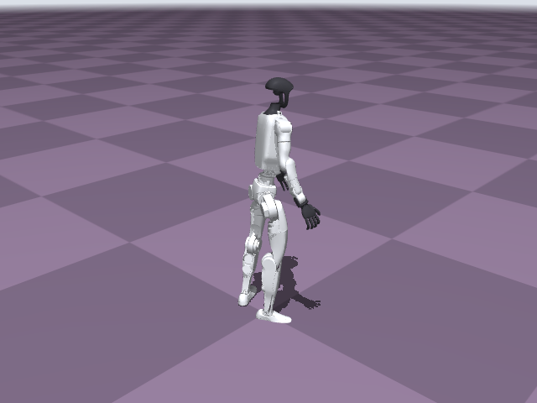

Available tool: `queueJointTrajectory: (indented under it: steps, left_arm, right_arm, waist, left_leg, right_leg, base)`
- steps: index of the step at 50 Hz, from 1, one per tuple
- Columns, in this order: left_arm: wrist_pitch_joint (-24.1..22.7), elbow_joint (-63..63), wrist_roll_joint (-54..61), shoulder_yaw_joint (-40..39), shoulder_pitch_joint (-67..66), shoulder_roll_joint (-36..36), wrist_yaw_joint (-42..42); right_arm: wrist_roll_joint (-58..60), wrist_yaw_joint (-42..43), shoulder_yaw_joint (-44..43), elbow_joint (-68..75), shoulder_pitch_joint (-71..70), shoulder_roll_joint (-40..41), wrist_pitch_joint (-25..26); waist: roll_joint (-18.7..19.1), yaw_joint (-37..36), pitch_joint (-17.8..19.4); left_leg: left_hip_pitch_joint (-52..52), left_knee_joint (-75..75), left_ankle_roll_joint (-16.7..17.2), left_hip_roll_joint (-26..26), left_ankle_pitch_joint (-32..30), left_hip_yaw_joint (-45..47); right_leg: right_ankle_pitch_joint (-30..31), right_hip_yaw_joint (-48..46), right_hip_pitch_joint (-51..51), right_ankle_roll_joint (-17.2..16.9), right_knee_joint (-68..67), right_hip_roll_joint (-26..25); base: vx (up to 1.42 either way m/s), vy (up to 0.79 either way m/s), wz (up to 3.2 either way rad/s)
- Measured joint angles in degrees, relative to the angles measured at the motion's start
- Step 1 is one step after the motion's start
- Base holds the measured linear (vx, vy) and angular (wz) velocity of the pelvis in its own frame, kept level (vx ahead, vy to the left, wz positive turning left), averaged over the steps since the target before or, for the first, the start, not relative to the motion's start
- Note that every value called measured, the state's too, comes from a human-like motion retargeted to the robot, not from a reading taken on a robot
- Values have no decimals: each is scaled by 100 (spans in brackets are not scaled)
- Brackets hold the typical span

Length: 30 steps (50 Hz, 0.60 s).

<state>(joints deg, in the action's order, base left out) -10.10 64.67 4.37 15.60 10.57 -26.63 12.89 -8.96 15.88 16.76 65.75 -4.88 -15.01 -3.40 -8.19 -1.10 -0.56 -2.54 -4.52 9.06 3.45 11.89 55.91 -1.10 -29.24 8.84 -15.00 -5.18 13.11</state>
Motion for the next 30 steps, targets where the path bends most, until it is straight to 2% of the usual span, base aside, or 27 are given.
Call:
queueJointTrajectory:
  steps: [3, 5, 8, 10, 12, 16, 20, 26, 28, 30]
  left_arm:
    - [-32, 64, -28, -20, -40, 59, -45]
    - [-26, 109, -21, -48, -41, 134, -57]
    - [-21, 150, -41, -57, -39, 303, -39]
    - [-50, 146, -90, -19, -65, 433, -8]
    - [-89, 101, -180, 47, -57, 562, 30]
    - [-136, -89, -424, 165, 40, 724, 105]
    - [-197, -284, -518, 278, 115, 791, 195]
    - [-306, -303, -345, 548, 305, 670, 75]
    - [-313, -233, -327, 647, 381, 609, -7]
    - [-276, -158, -348, 717, 437, 571, -67]
  right_arm:
    - [119, -99, 33, -17, 91, 28, 20]
    - [195, -170, 54, -54, 122, 34, 56]
    - [225, -240, 110, -101, 142, 17, 54]
    - [207, -248, 163, -116, 159, 2, 1]
    - [199, -245, 195, -117, 130, -27, -61]
    - [256, -258, 186, -152, -31, -75, -127]
    - [291, -235, 133, -300, -148, -91, -182]
    - [213, -212, 67, -639, -186, -14, -254]
    - [158, -215, 69, -729, -145, 21, -279]
    - [102, -211, 87, -783, -68, 34, -292]
  waist:
    - [-184, -6, -6]
    - [-326, -24, 56]
    - [-423, -112, 208]
    - [-392, -220, 295]
    - [-334, -316, 375]
    - [-254, -447, 518]
    - [-150, -463, 589]
    - [-81, -116, 544]
    - [-50, -58, 504]
    - [-18, -48, 441]
  left_leg:
    - [-45, -405, -362, 107, -32, 358]
    - [-18, -868, -672, 199, 58, 230]
    - [364, -1720, -894, 289, 351, -1141]
    - [677, -2030, -750, 150, 537, -2414]
    - [824, -1984, -555, -40, 669, -3305]
    - [777, -1240, -389, -183, 695, -3911]
    - [614, -429, -322, -289, 104, -4525]
    - [326, 39, -118, -32, -67, -4063]
    - [247, 270, -23, -29, -146, -3817]
    - [203, 483, 35, -112, -236, -3579]
  right_leg:
    - [131, 539, 38, 0, 241, -118]
    - [165, 883, 1, 0, 319, -107]
    - [156, 1425, -93, 0, 305, -161]
    - [156, 1823, -151, 0, 269, -309]
    - [173, 2188, -183, 0, 222, -493]
    - [258, 2801, -222, 0, 181, -864]
    - [438, 3315, -315, 0, 304, -1210]
    - [489, 3489, -313, 0, 581, -1467]
    - [307, 3075, -235, 0, 582, -1340]
    - [25, 2275, -143, 0, 464, -1018]
  base:
    - [-1, -30, -141]
    - [3, -21, -146]
    - [5, -11, -168]
    - [6, -6, -190]
    - [5, -7, -185]
    - [3, -8, -170]
    - [1, -2, -146]
    - [-5, 1, -87]
    - [-10, 19, -90]
    - [-9, 29, -91]
